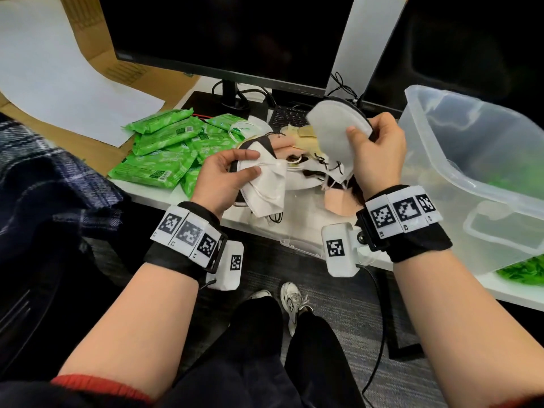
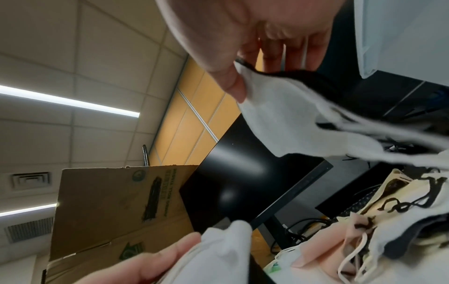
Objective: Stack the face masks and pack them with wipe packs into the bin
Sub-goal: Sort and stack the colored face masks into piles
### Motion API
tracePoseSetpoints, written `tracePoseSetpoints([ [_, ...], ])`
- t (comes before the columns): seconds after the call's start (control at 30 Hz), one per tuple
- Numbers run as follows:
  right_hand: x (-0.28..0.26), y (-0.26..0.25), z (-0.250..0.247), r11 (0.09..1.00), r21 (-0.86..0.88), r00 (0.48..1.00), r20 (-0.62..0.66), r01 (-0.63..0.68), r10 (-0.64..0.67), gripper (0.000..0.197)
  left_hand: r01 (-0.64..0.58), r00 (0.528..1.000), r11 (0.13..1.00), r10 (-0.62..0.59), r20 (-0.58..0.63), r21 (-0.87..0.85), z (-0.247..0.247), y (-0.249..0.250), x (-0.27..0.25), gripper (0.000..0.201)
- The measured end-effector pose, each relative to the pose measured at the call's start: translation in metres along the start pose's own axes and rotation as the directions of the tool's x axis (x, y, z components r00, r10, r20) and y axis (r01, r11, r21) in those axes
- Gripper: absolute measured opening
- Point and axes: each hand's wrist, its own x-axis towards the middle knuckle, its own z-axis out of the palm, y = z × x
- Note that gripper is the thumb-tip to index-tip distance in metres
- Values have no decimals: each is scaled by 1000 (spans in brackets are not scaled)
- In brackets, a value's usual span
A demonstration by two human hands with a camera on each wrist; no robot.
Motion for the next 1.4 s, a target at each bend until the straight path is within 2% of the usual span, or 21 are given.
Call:
tracePoseSetpoints([
  [0.13, -2, -3, 1, 998, 17, 999, 2, 52, -52, 33, 22, 999, 999, -20, -45, 26, 1, -1, 2, 25],
  [0.2, -9, -5, 7, 993, 11, 990, 81, 114, -115, 31, 10, 1000, 998, -9, -24, 63, 3, 1, 0, 28],
  [0.3, -23, -9, 17, 973, -34, 945, 248, 227, -212, 9, -13, 1000, 997, 13, 12, 72, 8, 4, -5, 31],
  [0.33, -26, -9, 20, 966, -35, 923, 305, 256, -234, 12, -19, 1000, 997, 18, 13, 75, 10, 5, -7, 33],
  [0.43, -31, -10, 23, 933, -36, 818, 495, 357, -294, 47, -24, 1000, 988, 24, -2, 154, 12, 7, -10, 43],
  [0.5, -31, -10, 25, 926, -51, 781, 556, 373, -284, 54, -33, 999, 970, 34, 1, 240, 13, 7, -10, 52],
  [0.53, -30, -9, 25, 932, -69, 795, 547, 357, -263, 53, -35, 999, 958, 37, 0, 286, 12, 6, -10, 54],
  [0.6, -27, -9, 24, 955, -116, 877, 440, 272, -196, 47, -9, 1000, 951, 13, -9, 310, 10, 4, -7, 52],
  [0.67, -23, -8, 21, 969, -141, 950, 268, 203, -160, 34, 36, 999, 961, -27, -38, 275, 9, 2, -5, 36],
  [0.73, -20, -10, 19, 963, -129, 960, 182, 238, -213, 20, 53, 997, 970, -37, -71, 236, 10, 2, -3, 12],
  [0.77, -21, -11, 19, 957, -95, 946, 210, 273, -248, 15, 70, 995, 979, -55, -82, 193, 11, 3, -2, 9],
  [0.8, -23, -13, 20, 954, -47, 922, 276, 296, -272, 12, 91, 993, 987, -80, -83, 135, 12, 4, -2, 16],
  [0.87, -31, -14, 24, 955, 23, 843, 464, 295, -271, 14, 119, 992, 993, -119, -51, -1, 13, 4, -2, 29],
  [0.93, -39, -13, 26, 961, 33, 756, 610, 275, -237, 19, 115, 993, 989, -117, -11, -96, 13, 4, -3, 28],
  [1.0, -42, -11, 27, 980, 48, 691, 702, 194, -171, 27, 85, 996, 995, -83, 38, -60, 13, 2, -5, 16],
  [1.03, -43, -9, 27, 989, 64, 679, 721, 134, -139, 31, 67, 996, 998, -65, 62, -24, 12, 0, -5, 13],
  [1.07, -42, -8, 26, 993, 83, 687, 717, 83, -117, 34, 52, 996, 999, -52, 78, 4, 11, -2, -5, 15],
  [1.13, -37, -7, 25, 994, 103, 748, 657, 32, -93, 34, 26, 995, 999, -30, 100, 40, 8, -2, -5, 23],
  [1.2, -32, -5, 23, 995, 57, 796, 597, 79, -97, 28, -29, 993, 996, 18, 120, 86, 9, 2, -8, 25],
  [1.3, -28, -2, 21, 984, -61, 814, 572, 168, -103, 30, -105, 985, 987, 87, 152, 120, 12, 7, -11, 30],
  [1.4, -28, -1, 20, 987, -12, 853, 505, 162, -134, 26, -118, 980, 984, 94, 177, 132, 14, 9, -11, 31],
])
